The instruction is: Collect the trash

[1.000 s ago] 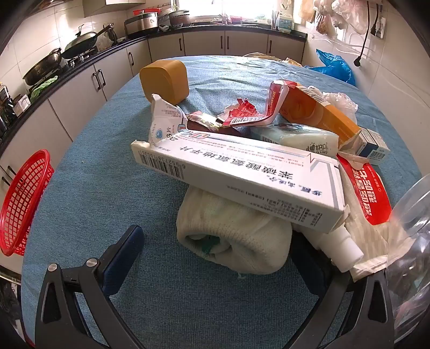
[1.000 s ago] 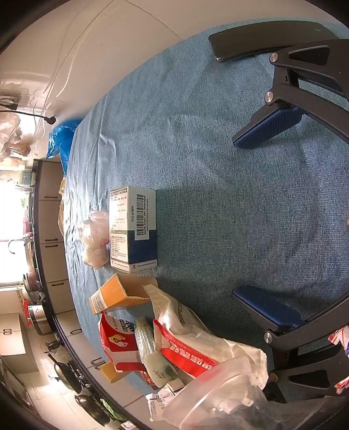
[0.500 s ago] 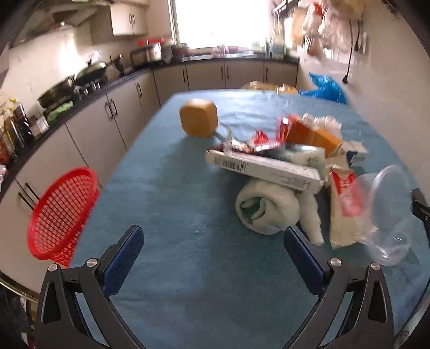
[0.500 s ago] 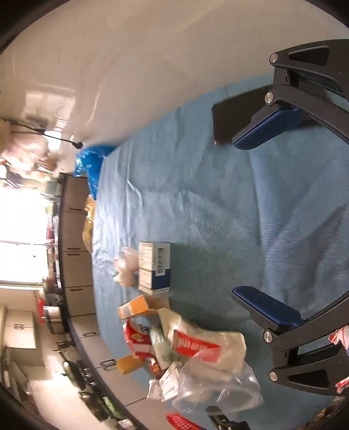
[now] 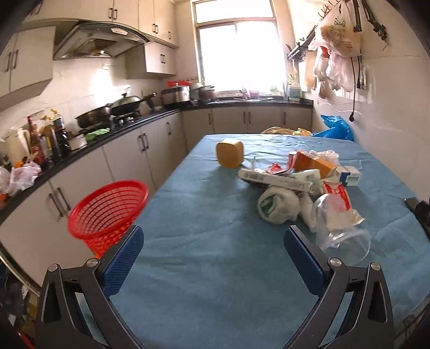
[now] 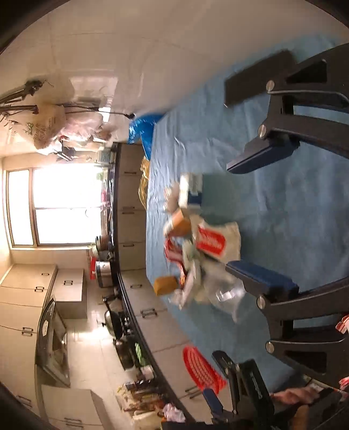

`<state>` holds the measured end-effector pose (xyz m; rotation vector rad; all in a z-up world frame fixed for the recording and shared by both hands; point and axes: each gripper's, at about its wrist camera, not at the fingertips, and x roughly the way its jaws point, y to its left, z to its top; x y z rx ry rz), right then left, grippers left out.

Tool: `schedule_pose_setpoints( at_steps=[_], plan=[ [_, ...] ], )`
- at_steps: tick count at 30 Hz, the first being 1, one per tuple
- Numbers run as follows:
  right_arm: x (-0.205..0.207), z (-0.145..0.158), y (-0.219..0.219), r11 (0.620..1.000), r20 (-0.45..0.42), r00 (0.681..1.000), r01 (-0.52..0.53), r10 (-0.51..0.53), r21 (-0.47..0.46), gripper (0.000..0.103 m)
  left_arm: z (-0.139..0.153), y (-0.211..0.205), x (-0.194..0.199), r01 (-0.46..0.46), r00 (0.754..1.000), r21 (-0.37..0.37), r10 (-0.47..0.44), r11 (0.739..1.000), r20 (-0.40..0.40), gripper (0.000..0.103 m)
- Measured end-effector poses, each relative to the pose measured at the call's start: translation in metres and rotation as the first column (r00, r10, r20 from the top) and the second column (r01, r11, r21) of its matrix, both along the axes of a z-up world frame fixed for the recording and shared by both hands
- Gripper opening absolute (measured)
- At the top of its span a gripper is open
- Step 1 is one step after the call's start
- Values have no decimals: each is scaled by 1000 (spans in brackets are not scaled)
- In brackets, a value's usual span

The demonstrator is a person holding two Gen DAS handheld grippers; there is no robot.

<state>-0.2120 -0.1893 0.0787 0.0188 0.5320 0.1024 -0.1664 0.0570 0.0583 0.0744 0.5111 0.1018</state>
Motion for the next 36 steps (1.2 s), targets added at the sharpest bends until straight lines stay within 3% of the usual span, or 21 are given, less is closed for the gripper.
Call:
schedule_pose_setpoints(
  at_steps=[2,4,10,17,27,36],
  plan=[
    [-3,-8,10,1000,-34,999,-25,25,-17,50,-3,1,-7,2,1000,-5,-2,1000,1,103],
    [-7,-12,15,1000,-48,999,-27,26,-13,42,-6,3,-14,0,1000,-5,0,1000,-1,103],
    [-21,-12,12,1000,-44,999,-9,9,-1,43,-10,6,-28,36,999,-21,-36,999,-19,103],
    [-26,-15,-11,999,-61,998,12,-10,34,46,-9,-5,-24,121,989,-96,-128,988,-71,103],
    [-27,-20,-20,997,-78,996,39,-34,64,48,-10,-27,-26,137,988,-38,-139,990,-73,103],
    [-29,-16,-14,999,-65,998,27,-24,43,51,-7,-24,-27,120,991,-36,-122,992,-46,103]
  ],
)
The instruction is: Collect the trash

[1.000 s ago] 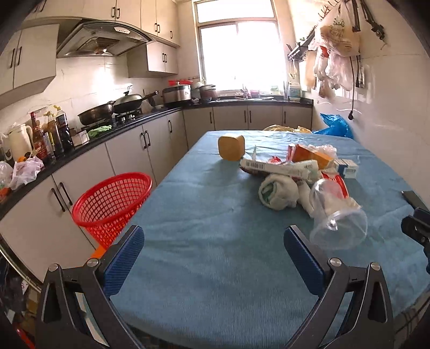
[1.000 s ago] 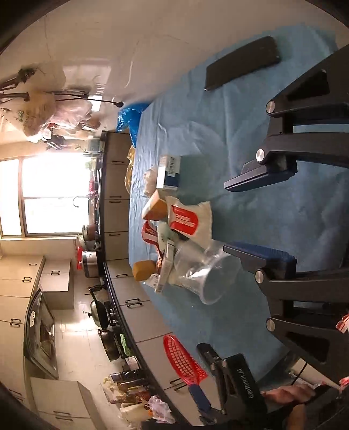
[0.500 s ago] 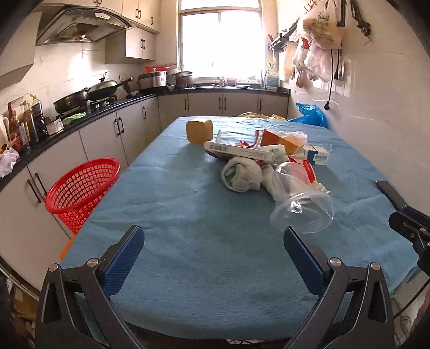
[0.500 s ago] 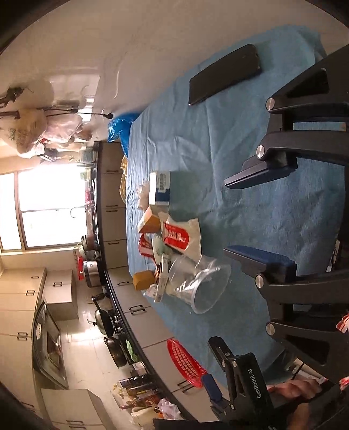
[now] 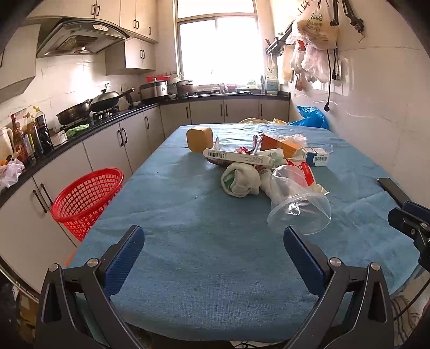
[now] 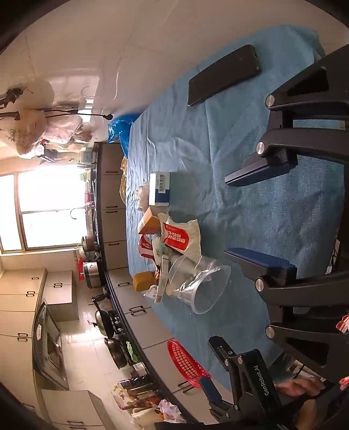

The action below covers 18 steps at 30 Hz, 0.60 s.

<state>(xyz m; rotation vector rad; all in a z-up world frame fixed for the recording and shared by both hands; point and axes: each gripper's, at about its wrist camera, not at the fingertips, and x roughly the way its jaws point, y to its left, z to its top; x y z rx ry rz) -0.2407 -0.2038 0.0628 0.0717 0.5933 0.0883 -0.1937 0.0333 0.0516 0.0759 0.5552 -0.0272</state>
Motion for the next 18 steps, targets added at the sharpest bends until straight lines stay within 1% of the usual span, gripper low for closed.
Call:
schedule_pose_setpoints(
  at_steps=[12,18],
  plan=[
    [0,2,1,1000,1,1000,3,-3,-4,60,0,-3,-2,17,1000,6,-17,1000,-2,103],
    [2,2,0,1000,-4,1000,6,-6,-1,69,-2,-3,0,28,1000,9,-28,1000,-12,103]
  ],
)
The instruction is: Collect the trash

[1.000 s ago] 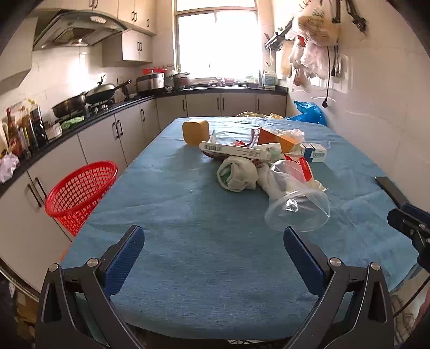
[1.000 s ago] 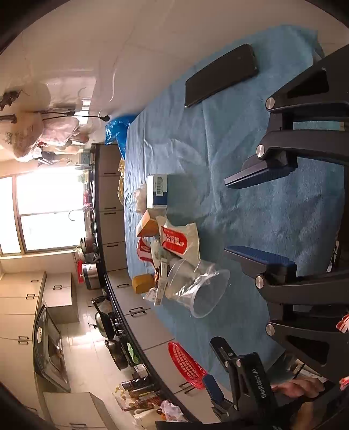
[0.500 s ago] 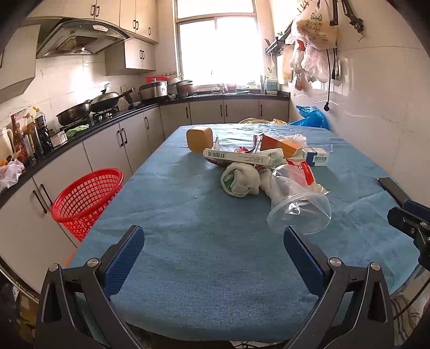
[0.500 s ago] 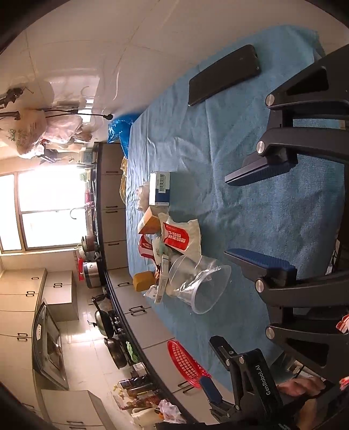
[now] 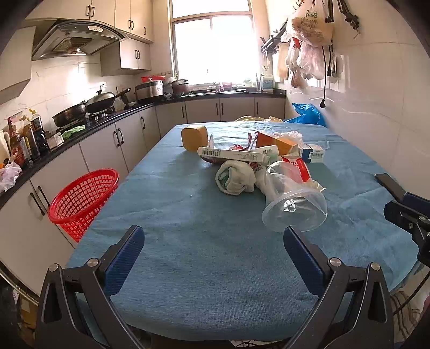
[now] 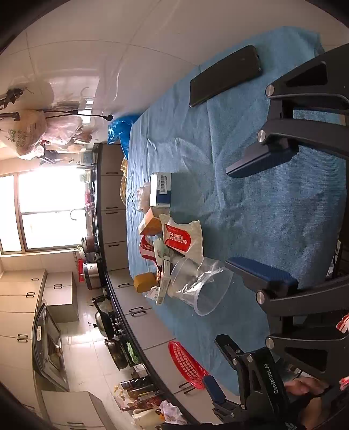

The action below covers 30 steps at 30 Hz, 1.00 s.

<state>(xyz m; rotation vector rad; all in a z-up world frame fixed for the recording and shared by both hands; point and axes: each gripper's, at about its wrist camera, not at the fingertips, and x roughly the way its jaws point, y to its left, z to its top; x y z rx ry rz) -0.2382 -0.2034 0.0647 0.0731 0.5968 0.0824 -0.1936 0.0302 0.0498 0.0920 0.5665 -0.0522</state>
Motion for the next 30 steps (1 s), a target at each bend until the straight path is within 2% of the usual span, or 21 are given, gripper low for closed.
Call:
schedule_pose_setpoints(
  at_steps=[2,3,12,16,21,24,25,26,30],
  plan=[
    [1,0,-1,1000,2,1000,4,-4,-1,77,-1,0,2,1,1000,-1,-1,1000,-7,103],
    [2,0,-1,1000,3,1000,7,-7,-2,78,-2,0,3,1,1000,-4,-1,1000,-11,103],
    [15,2,-15,998,-7,999,54,-54,15,80,-6,3,8,-5,1000,-11,5,1000,-25,103],
    [24,7,-19,999,-25,999,33,-33,21,80,-2,7,12,14,1000,-26,-14,1000,-21,103],
    [37,13,-32,997,-55,998,15,-11,81,80,-2,13,35,126,984,-149,-143,981,-110,103],
    [47,13,-43,991,-78,997,14,-4,130,78,-6,5,51,165,970,-190,-194,968,-149,102],
    [51,13,-46,990,-85,996,11,1,144,75,-8,1,56,175,966,-189,-206,966,-155,97],
    [55,13,-49,988,-92,996,9,5,155,73,-10,-7,61,183,964,-174,-211,968,-164,87],
    [75,13,-54,982,-121,992,-13,37,188,66,-21,-29,79,216,946,-158,-247,964,-211,68]
  ],
)
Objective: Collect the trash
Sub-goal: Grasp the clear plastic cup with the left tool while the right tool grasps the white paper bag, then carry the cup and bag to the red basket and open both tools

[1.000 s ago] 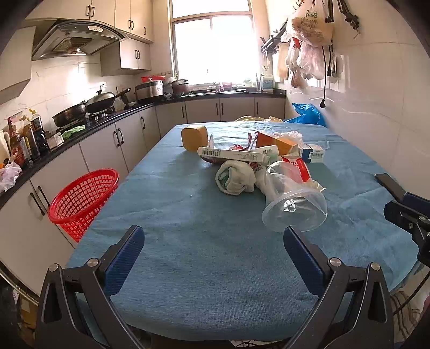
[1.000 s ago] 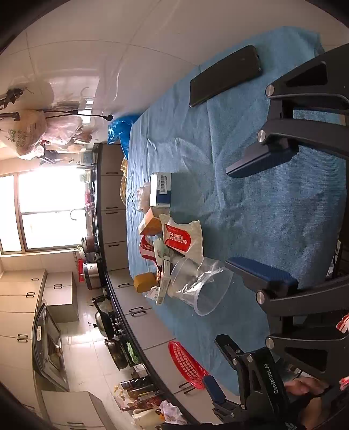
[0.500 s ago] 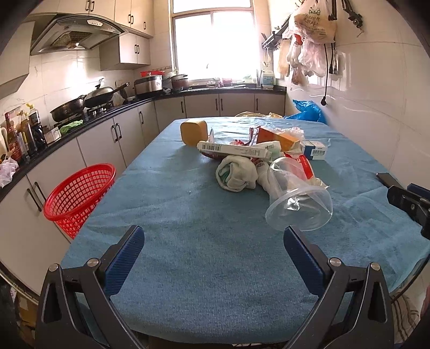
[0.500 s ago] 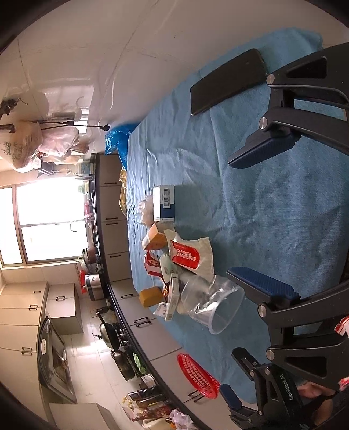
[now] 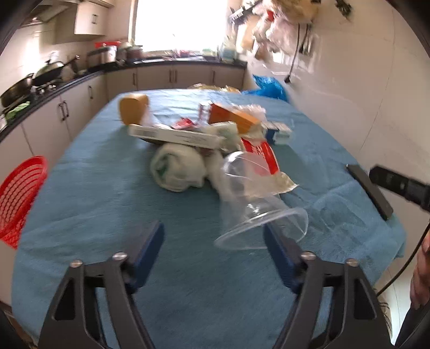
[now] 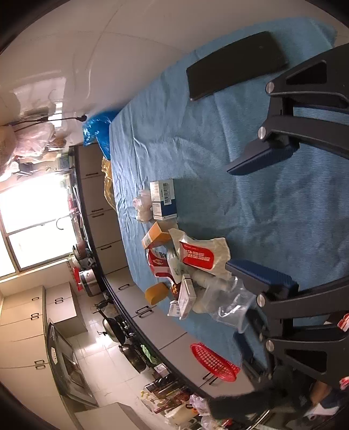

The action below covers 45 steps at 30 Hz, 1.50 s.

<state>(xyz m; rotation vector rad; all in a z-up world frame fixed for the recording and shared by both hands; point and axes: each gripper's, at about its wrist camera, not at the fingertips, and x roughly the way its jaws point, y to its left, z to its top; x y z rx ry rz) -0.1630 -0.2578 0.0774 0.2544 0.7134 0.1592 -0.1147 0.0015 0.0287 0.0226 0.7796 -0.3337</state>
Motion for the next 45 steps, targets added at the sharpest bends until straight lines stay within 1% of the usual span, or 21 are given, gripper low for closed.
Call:
schedule_pose_setpoints(
  at_steps=[1,2,3,5,6,7,9,11,12,14,16,19,20,21,23,26,31,34,40,45],
  plan=[
    [8,0,-1,1000,-13,1000,-14,15,21,64,-2,-5,5,5,1000,3,-5,1000,-9,63],
    [16,0,0,999,-23,999,-27,28,38,62,-4,-8,9,10,1000,3,-10,1000,-14,60],
    [23,0,1,998,-30,999,-39,40,46,62,-5,-11,13,11,1000,2,-11,1000,-19,52],
    [39,-1,6,997,-53,997,-59,62,53,61,-6,-13,20,13,999,2,-13,1000,-29,29],
    [49,-3,9,996,-64,995,-69,73,62,60,-6,-14,22,14,999,0,-14,1000,-35,25],
    [57,-5,13,995,-73,994,-78,83,68,60,-6,-14,24,11,999,-3,-12,1000,-40,23],
    [74,-10,21,993,-95,990,-95,102,76,60,-7,-12,23,11,999,-7,-11,1000,-40,22],
    [91,-17,30,989,-119,985,-110,122,103,60,-8,-11,23,13,999,-10,-13,1000,-40,13],
    [100,-21,34,986,-135,982,-120,136,116,60,-8,-9,22,18,999,-15,-18,1000,-39,13],
    [114,-30,41,984,-159,977,-120,141,130,52,-8,-6,20,17,999,-17,-18,1000,-33,11],
    [127,-39,47,986,-186,973,-114,136,122,49,-8,-4,19,15,999,-17,-15,1000,-30,11],
    [139,-50,51,982,-213,966,-116,146,148,44,-8,1,18,12,999,-30,-13,999,-31,11],
    [141,-54,51,981,-218,964,-120,152,153,30,-8,2,17,12,999,-30,-13,999,-29,11],
    [141,-57,52,980,-225,962,-123,157,159,21,-7,2,18,11,1000,-33,-12,999,-29,11],
    [137,-56,50,978,-202,967,-120,154,170,20,-7,3,16,15,1000,-36,-16,999,-25,11],
    [122,-48,46,981,-162,977,-111,136,156,17,-3,4,13,18,1000,-39,-19,999,-12,11],
    [98,-24,36,988,-86,991,-93,104,123,17,9,10,3,19,999,-44,-18,999,27,11],
    [89,-10,35,986,-58,992,-101,109,132,17,20,17,-3,8,998,-48,-6,999,55,11],
    [76,11,55,977,-16,984,-174,178,125,17,42,43,-10,-49,993,-55,54,997,106,11],
    [74,26,86,959,-1,965,-262,263,108,17,54,79,-10,-142,981,-57,149,988,127,11]
  ],
)
